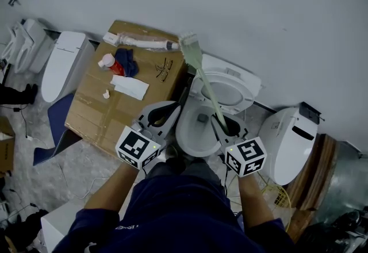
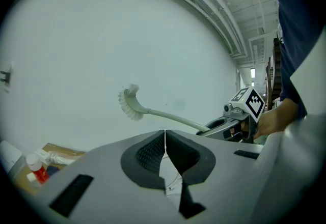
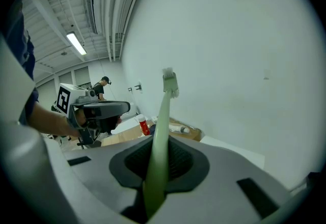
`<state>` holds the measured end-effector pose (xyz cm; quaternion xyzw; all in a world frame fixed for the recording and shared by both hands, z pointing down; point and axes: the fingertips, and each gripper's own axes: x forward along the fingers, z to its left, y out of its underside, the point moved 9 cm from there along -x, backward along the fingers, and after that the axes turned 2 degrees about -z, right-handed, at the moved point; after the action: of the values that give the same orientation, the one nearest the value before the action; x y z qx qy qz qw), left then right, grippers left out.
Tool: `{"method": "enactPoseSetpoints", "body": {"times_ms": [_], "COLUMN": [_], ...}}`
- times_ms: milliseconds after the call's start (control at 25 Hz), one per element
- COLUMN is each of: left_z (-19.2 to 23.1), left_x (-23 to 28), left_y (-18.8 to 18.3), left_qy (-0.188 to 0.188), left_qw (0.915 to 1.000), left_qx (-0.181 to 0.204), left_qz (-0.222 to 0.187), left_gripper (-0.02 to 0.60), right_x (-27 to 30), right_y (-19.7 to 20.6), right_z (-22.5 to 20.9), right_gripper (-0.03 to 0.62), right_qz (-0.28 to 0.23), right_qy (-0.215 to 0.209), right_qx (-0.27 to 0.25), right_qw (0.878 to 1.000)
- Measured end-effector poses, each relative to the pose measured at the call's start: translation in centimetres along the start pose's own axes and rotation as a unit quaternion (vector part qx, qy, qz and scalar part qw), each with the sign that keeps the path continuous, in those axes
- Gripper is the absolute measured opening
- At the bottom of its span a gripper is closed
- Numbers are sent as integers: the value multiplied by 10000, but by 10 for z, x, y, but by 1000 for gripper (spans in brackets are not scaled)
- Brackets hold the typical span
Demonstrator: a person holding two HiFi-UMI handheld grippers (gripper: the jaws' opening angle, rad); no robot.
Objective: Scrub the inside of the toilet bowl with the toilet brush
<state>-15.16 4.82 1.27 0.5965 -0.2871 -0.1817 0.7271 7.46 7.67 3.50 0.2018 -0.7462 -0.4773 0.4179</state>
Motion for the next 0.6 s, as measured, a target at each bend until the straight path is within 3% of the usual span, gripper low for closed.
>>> {"method": "enactPoseSetpoints", "body": {"times_ms": [600], "left_z": [1], "left_x": [3], "left_y": [2], "left_qy": [-63], "left_qw": [10000], "left_qx": [-31], "left_qz": [-12], "left_gripper": [32], "right_x": [0], "right_y": [-3], "right_z": [-2], "right_gripper": [49], "right_qz": [26], "right_qy": [-73], "right_qx": [-75], "right_qw": [9999]}}
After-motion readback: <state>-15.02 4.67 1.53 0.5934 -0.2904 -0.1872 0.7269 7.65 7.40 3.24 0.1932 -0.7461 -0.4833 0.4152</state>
